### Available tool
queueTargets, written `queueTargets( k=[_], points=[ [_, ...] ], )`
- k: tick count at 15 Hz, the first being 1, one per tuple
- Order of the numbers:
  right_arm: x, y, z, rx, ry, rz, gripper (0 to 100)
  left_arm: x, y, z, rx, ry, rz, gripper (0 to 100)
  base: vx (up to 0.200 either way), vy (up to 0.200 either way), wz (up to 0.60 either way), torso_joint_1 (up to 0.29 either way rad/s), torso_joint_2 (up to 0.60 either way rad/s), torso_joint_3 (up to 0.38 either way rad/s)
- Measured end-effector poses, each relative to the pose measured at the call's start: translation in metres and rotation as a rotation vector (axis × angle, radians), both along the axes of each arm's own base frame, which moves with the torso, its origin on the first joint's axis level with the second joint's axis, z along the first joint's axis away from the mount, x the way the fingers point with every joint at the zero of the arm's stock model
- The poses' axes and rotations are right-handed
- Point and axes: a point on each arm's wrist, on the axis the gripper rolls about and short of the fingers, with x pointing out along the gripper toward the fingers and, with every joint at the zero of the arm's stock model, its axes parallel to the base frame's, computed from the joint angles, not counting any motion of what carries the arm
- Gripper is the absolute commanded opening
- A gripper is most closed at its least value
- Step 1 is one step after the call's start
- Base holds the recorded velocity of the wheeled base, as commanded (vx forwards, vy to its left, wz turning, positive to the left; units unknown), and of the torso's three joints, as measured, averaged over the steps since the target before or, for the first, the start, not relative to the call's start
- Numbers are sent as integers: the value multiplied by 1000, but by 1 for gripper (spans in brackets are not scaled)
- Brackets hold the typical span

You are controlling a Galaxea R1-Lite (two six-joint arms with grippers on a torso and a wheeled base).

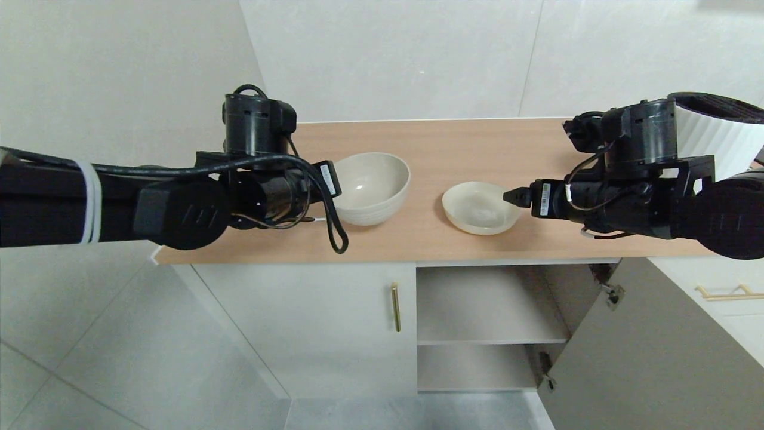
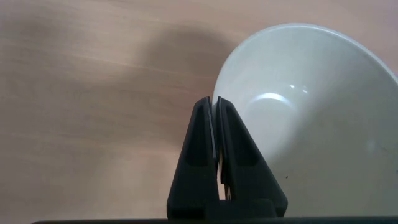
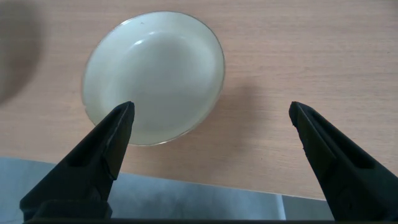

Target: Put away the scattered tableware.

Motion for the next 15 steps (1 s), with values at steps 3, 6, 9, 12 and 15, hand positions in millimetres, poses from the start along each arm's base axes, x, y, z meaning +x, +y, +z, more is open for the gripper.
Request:
queueTargets(
  k=[3,6,9,12,15],
  points=[
    [8,2,-5,-26,0,-64,100,-19,6,13,-45,-20,-83,0,0,0,0,0,0,0],
    [24,8,-18,-62,13,-134,100,-34,12,21,-75,-54,-138,0,0,0,0,0,0,0],
    [35,13,-30,-73,34,-137,100,-39,14,25,-79,-65,-140,0,0,0,0,0,0,0],
    [42,16,-38,-70,49,-140,0,-41,15,28,-82,-72,-140,0,0,0,0,0,0,0],
    [45,18,-41,-31,52,-147,0,-44,16,30,-83,-77,-141,0,0,0,0,0,0,0]
  ],
)
